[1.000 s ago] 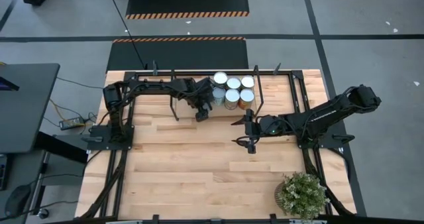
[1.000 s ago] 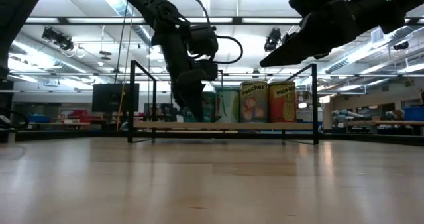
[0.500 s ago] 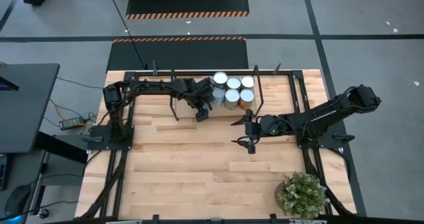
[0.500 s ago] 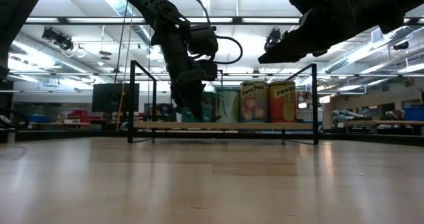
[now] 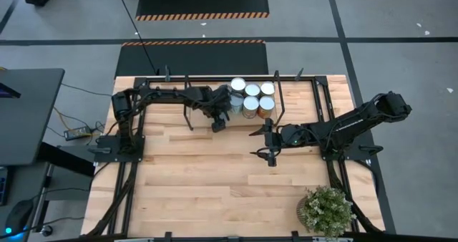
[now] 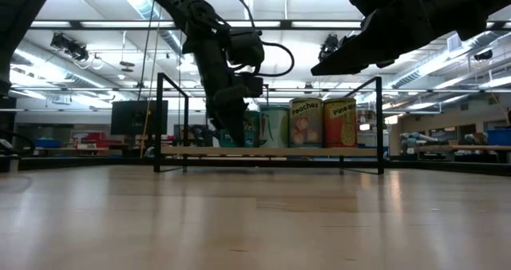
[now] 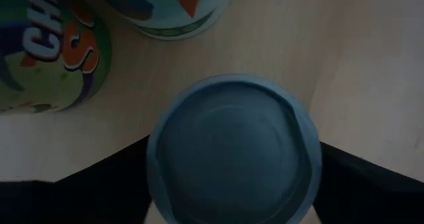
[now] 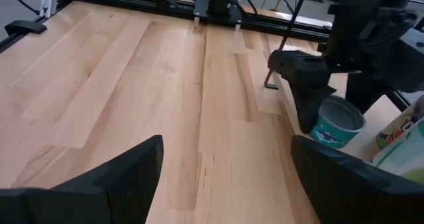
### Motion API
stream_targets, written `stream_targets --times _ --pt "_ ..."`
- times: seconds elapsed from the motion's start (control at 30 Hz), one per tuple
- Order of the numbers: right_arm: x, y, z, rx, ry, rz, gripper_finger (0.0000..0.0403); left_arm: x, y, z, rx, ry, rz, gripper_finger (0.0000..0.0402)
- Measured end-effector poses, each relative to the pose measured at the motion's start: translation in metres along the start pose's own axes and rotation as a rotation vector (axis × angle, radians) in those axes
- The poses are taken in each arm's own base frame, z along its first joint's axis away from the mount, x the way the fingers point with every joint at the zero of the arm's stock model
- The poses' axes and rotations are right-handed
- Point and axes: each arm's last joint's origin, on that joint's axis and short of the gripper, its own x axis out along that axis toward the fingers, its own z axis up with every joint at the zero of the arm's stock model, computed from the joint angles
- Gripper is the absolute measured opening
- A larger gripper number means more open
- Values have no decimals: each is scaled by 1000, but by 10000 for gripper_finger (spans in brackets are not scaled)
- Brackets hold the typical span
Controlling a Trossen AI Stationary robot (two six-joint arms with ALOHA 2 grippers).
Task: Pick and place cans onto a shelf
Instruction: Put the canned tuna fish on the shelf
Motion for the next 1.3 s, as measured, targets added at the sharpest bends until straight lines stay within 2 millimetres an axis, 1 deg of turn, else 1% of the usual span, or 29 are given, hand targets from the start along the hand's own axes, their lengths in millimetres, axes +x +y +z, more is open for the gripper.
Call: stream_targets --times 0.1,0.17,0.3,0.4,0.57,0.67,0.73,0.93,1.07,1.2,1.3 --pt "0 0 0 0 0 1 338 0 -4 1 16 -2 27 378" --pt "0 0 0 0 -2 0 338 0 -7 1 32 -5 40 393" --pt "0 0 1 2 -7 0 338 -3 -8 5 64 -9 71 384" --pt "0 0 1 4 -8 0 338 -9 -8 10 65 -31 81 392" --pt "0 0 0 0 -5 7 338 -26 -7 18 59 -19 80 398" --pt "0 0 1 -6 -7 7 338 -36 -9 17 53 31 75 399" --pt "0 0 0 -8 0 9 338 -43 -9 18 39 13 76 399" --pt "0 0 2 -12 -16 7 338 -59 -10 13 79 30 43 399" --pt "0 0 2 2 -16 8 338 -73 -13 10 88 -4 29 399" --pt "0 1 2 21 -19 9 338 -81 -15 -4 91 -14 25 399" --pt "0 2 2 14 -21 13 338 -80 -17 -17 88 -42 41 399"
